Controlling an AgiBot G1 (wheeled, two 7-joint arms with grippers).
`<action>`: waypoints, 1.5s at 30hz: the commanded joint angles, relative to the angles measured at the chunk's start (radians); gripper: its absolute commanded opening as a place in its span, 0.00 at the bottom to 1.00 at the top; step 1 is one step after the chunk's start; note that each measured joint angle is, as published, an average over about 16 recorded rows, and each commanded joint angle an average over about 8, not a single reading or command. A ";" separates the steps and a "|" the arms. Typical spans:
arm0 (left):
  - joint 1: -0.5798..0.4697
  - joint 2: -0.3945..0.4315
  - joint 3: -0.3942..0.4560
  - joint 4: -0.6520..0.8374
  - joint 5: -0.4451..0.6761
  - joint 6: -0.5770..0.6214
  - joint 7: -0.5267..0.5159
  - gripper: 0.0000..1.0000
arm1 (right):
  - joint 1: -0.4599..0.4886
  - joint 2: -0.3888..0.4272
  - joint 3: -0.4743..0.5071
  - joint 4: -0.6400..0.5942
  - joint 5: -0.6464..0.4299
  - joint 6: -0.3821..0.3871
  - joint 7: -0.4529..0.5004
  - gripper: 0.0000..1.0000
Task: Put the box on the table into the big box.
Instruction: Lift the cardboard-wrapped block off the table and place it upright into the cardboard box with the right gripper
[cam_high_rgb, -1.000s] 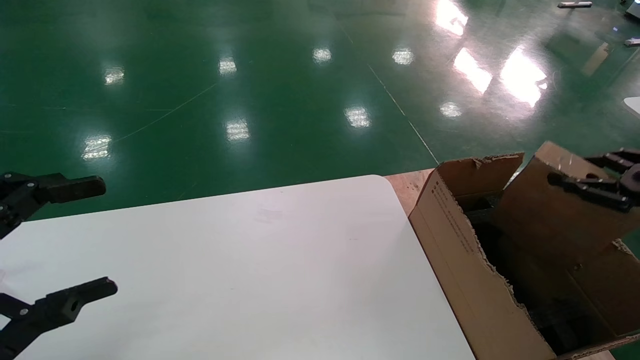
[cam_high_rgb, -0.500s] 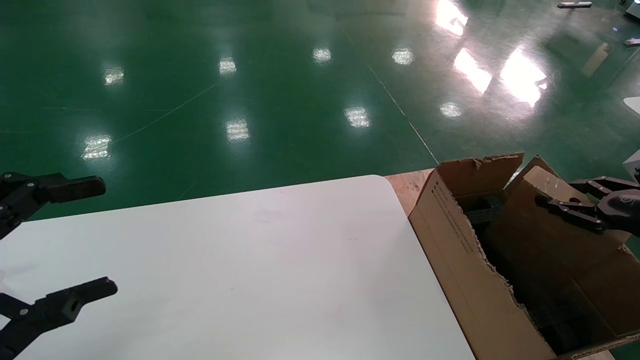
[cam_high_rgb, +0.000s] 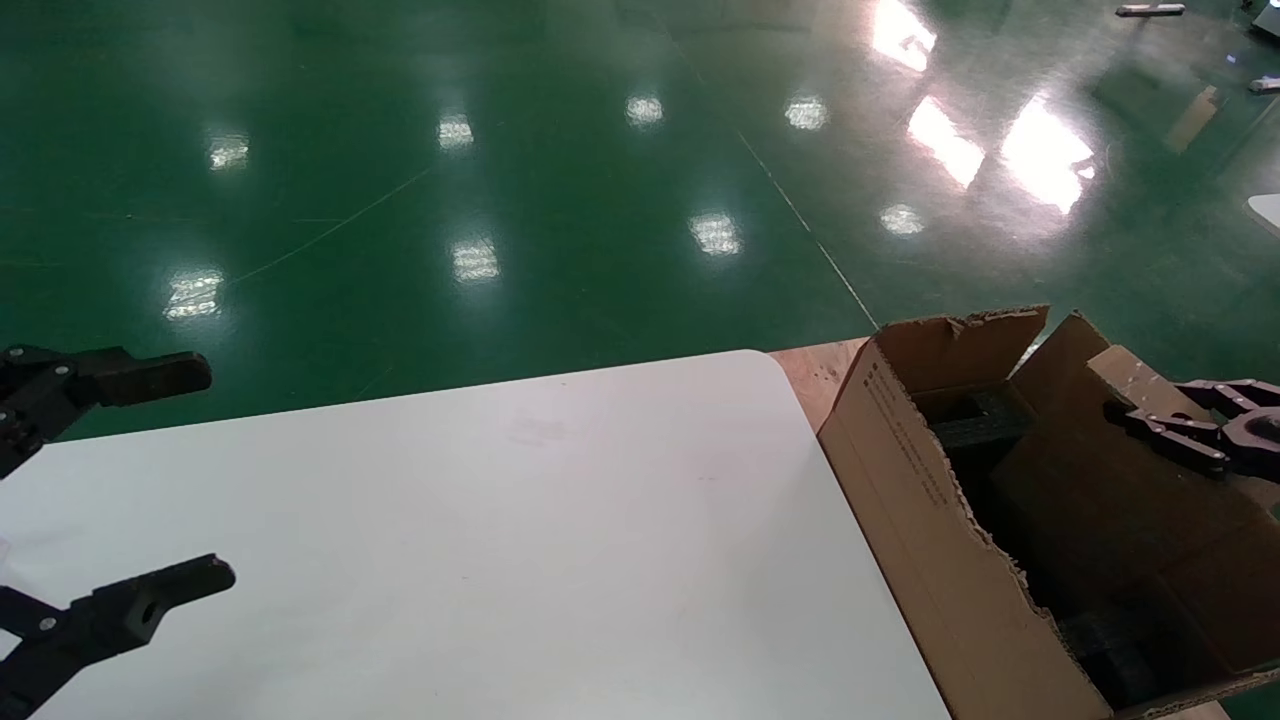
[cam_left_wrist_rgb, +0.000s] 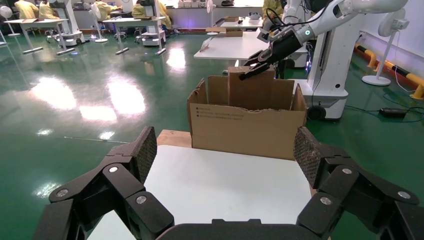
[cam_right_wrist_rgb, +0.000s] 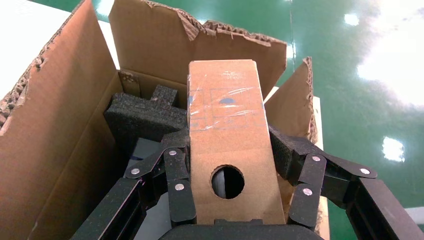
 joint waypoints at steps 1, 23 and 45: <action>0.000 0.000 0.000 0.000 0.000 0.000 0.000 1.00 | -0.012 -0.004 0.009 -0.015 0.009 0.000 -0.003 0.00; 0.000 0.000 0.000 0.000 0.000 0.000 0.000 1.00 | -0.074 -0.025 0.057 -0.106 0.050 0.057 0.048 0.00; 0.000 0.000 0.000 0.000 0.000 0.000 0.000 1.00 | -0.130 -0.044 0.081 -0.086 0.066 0.139 0.076 0.00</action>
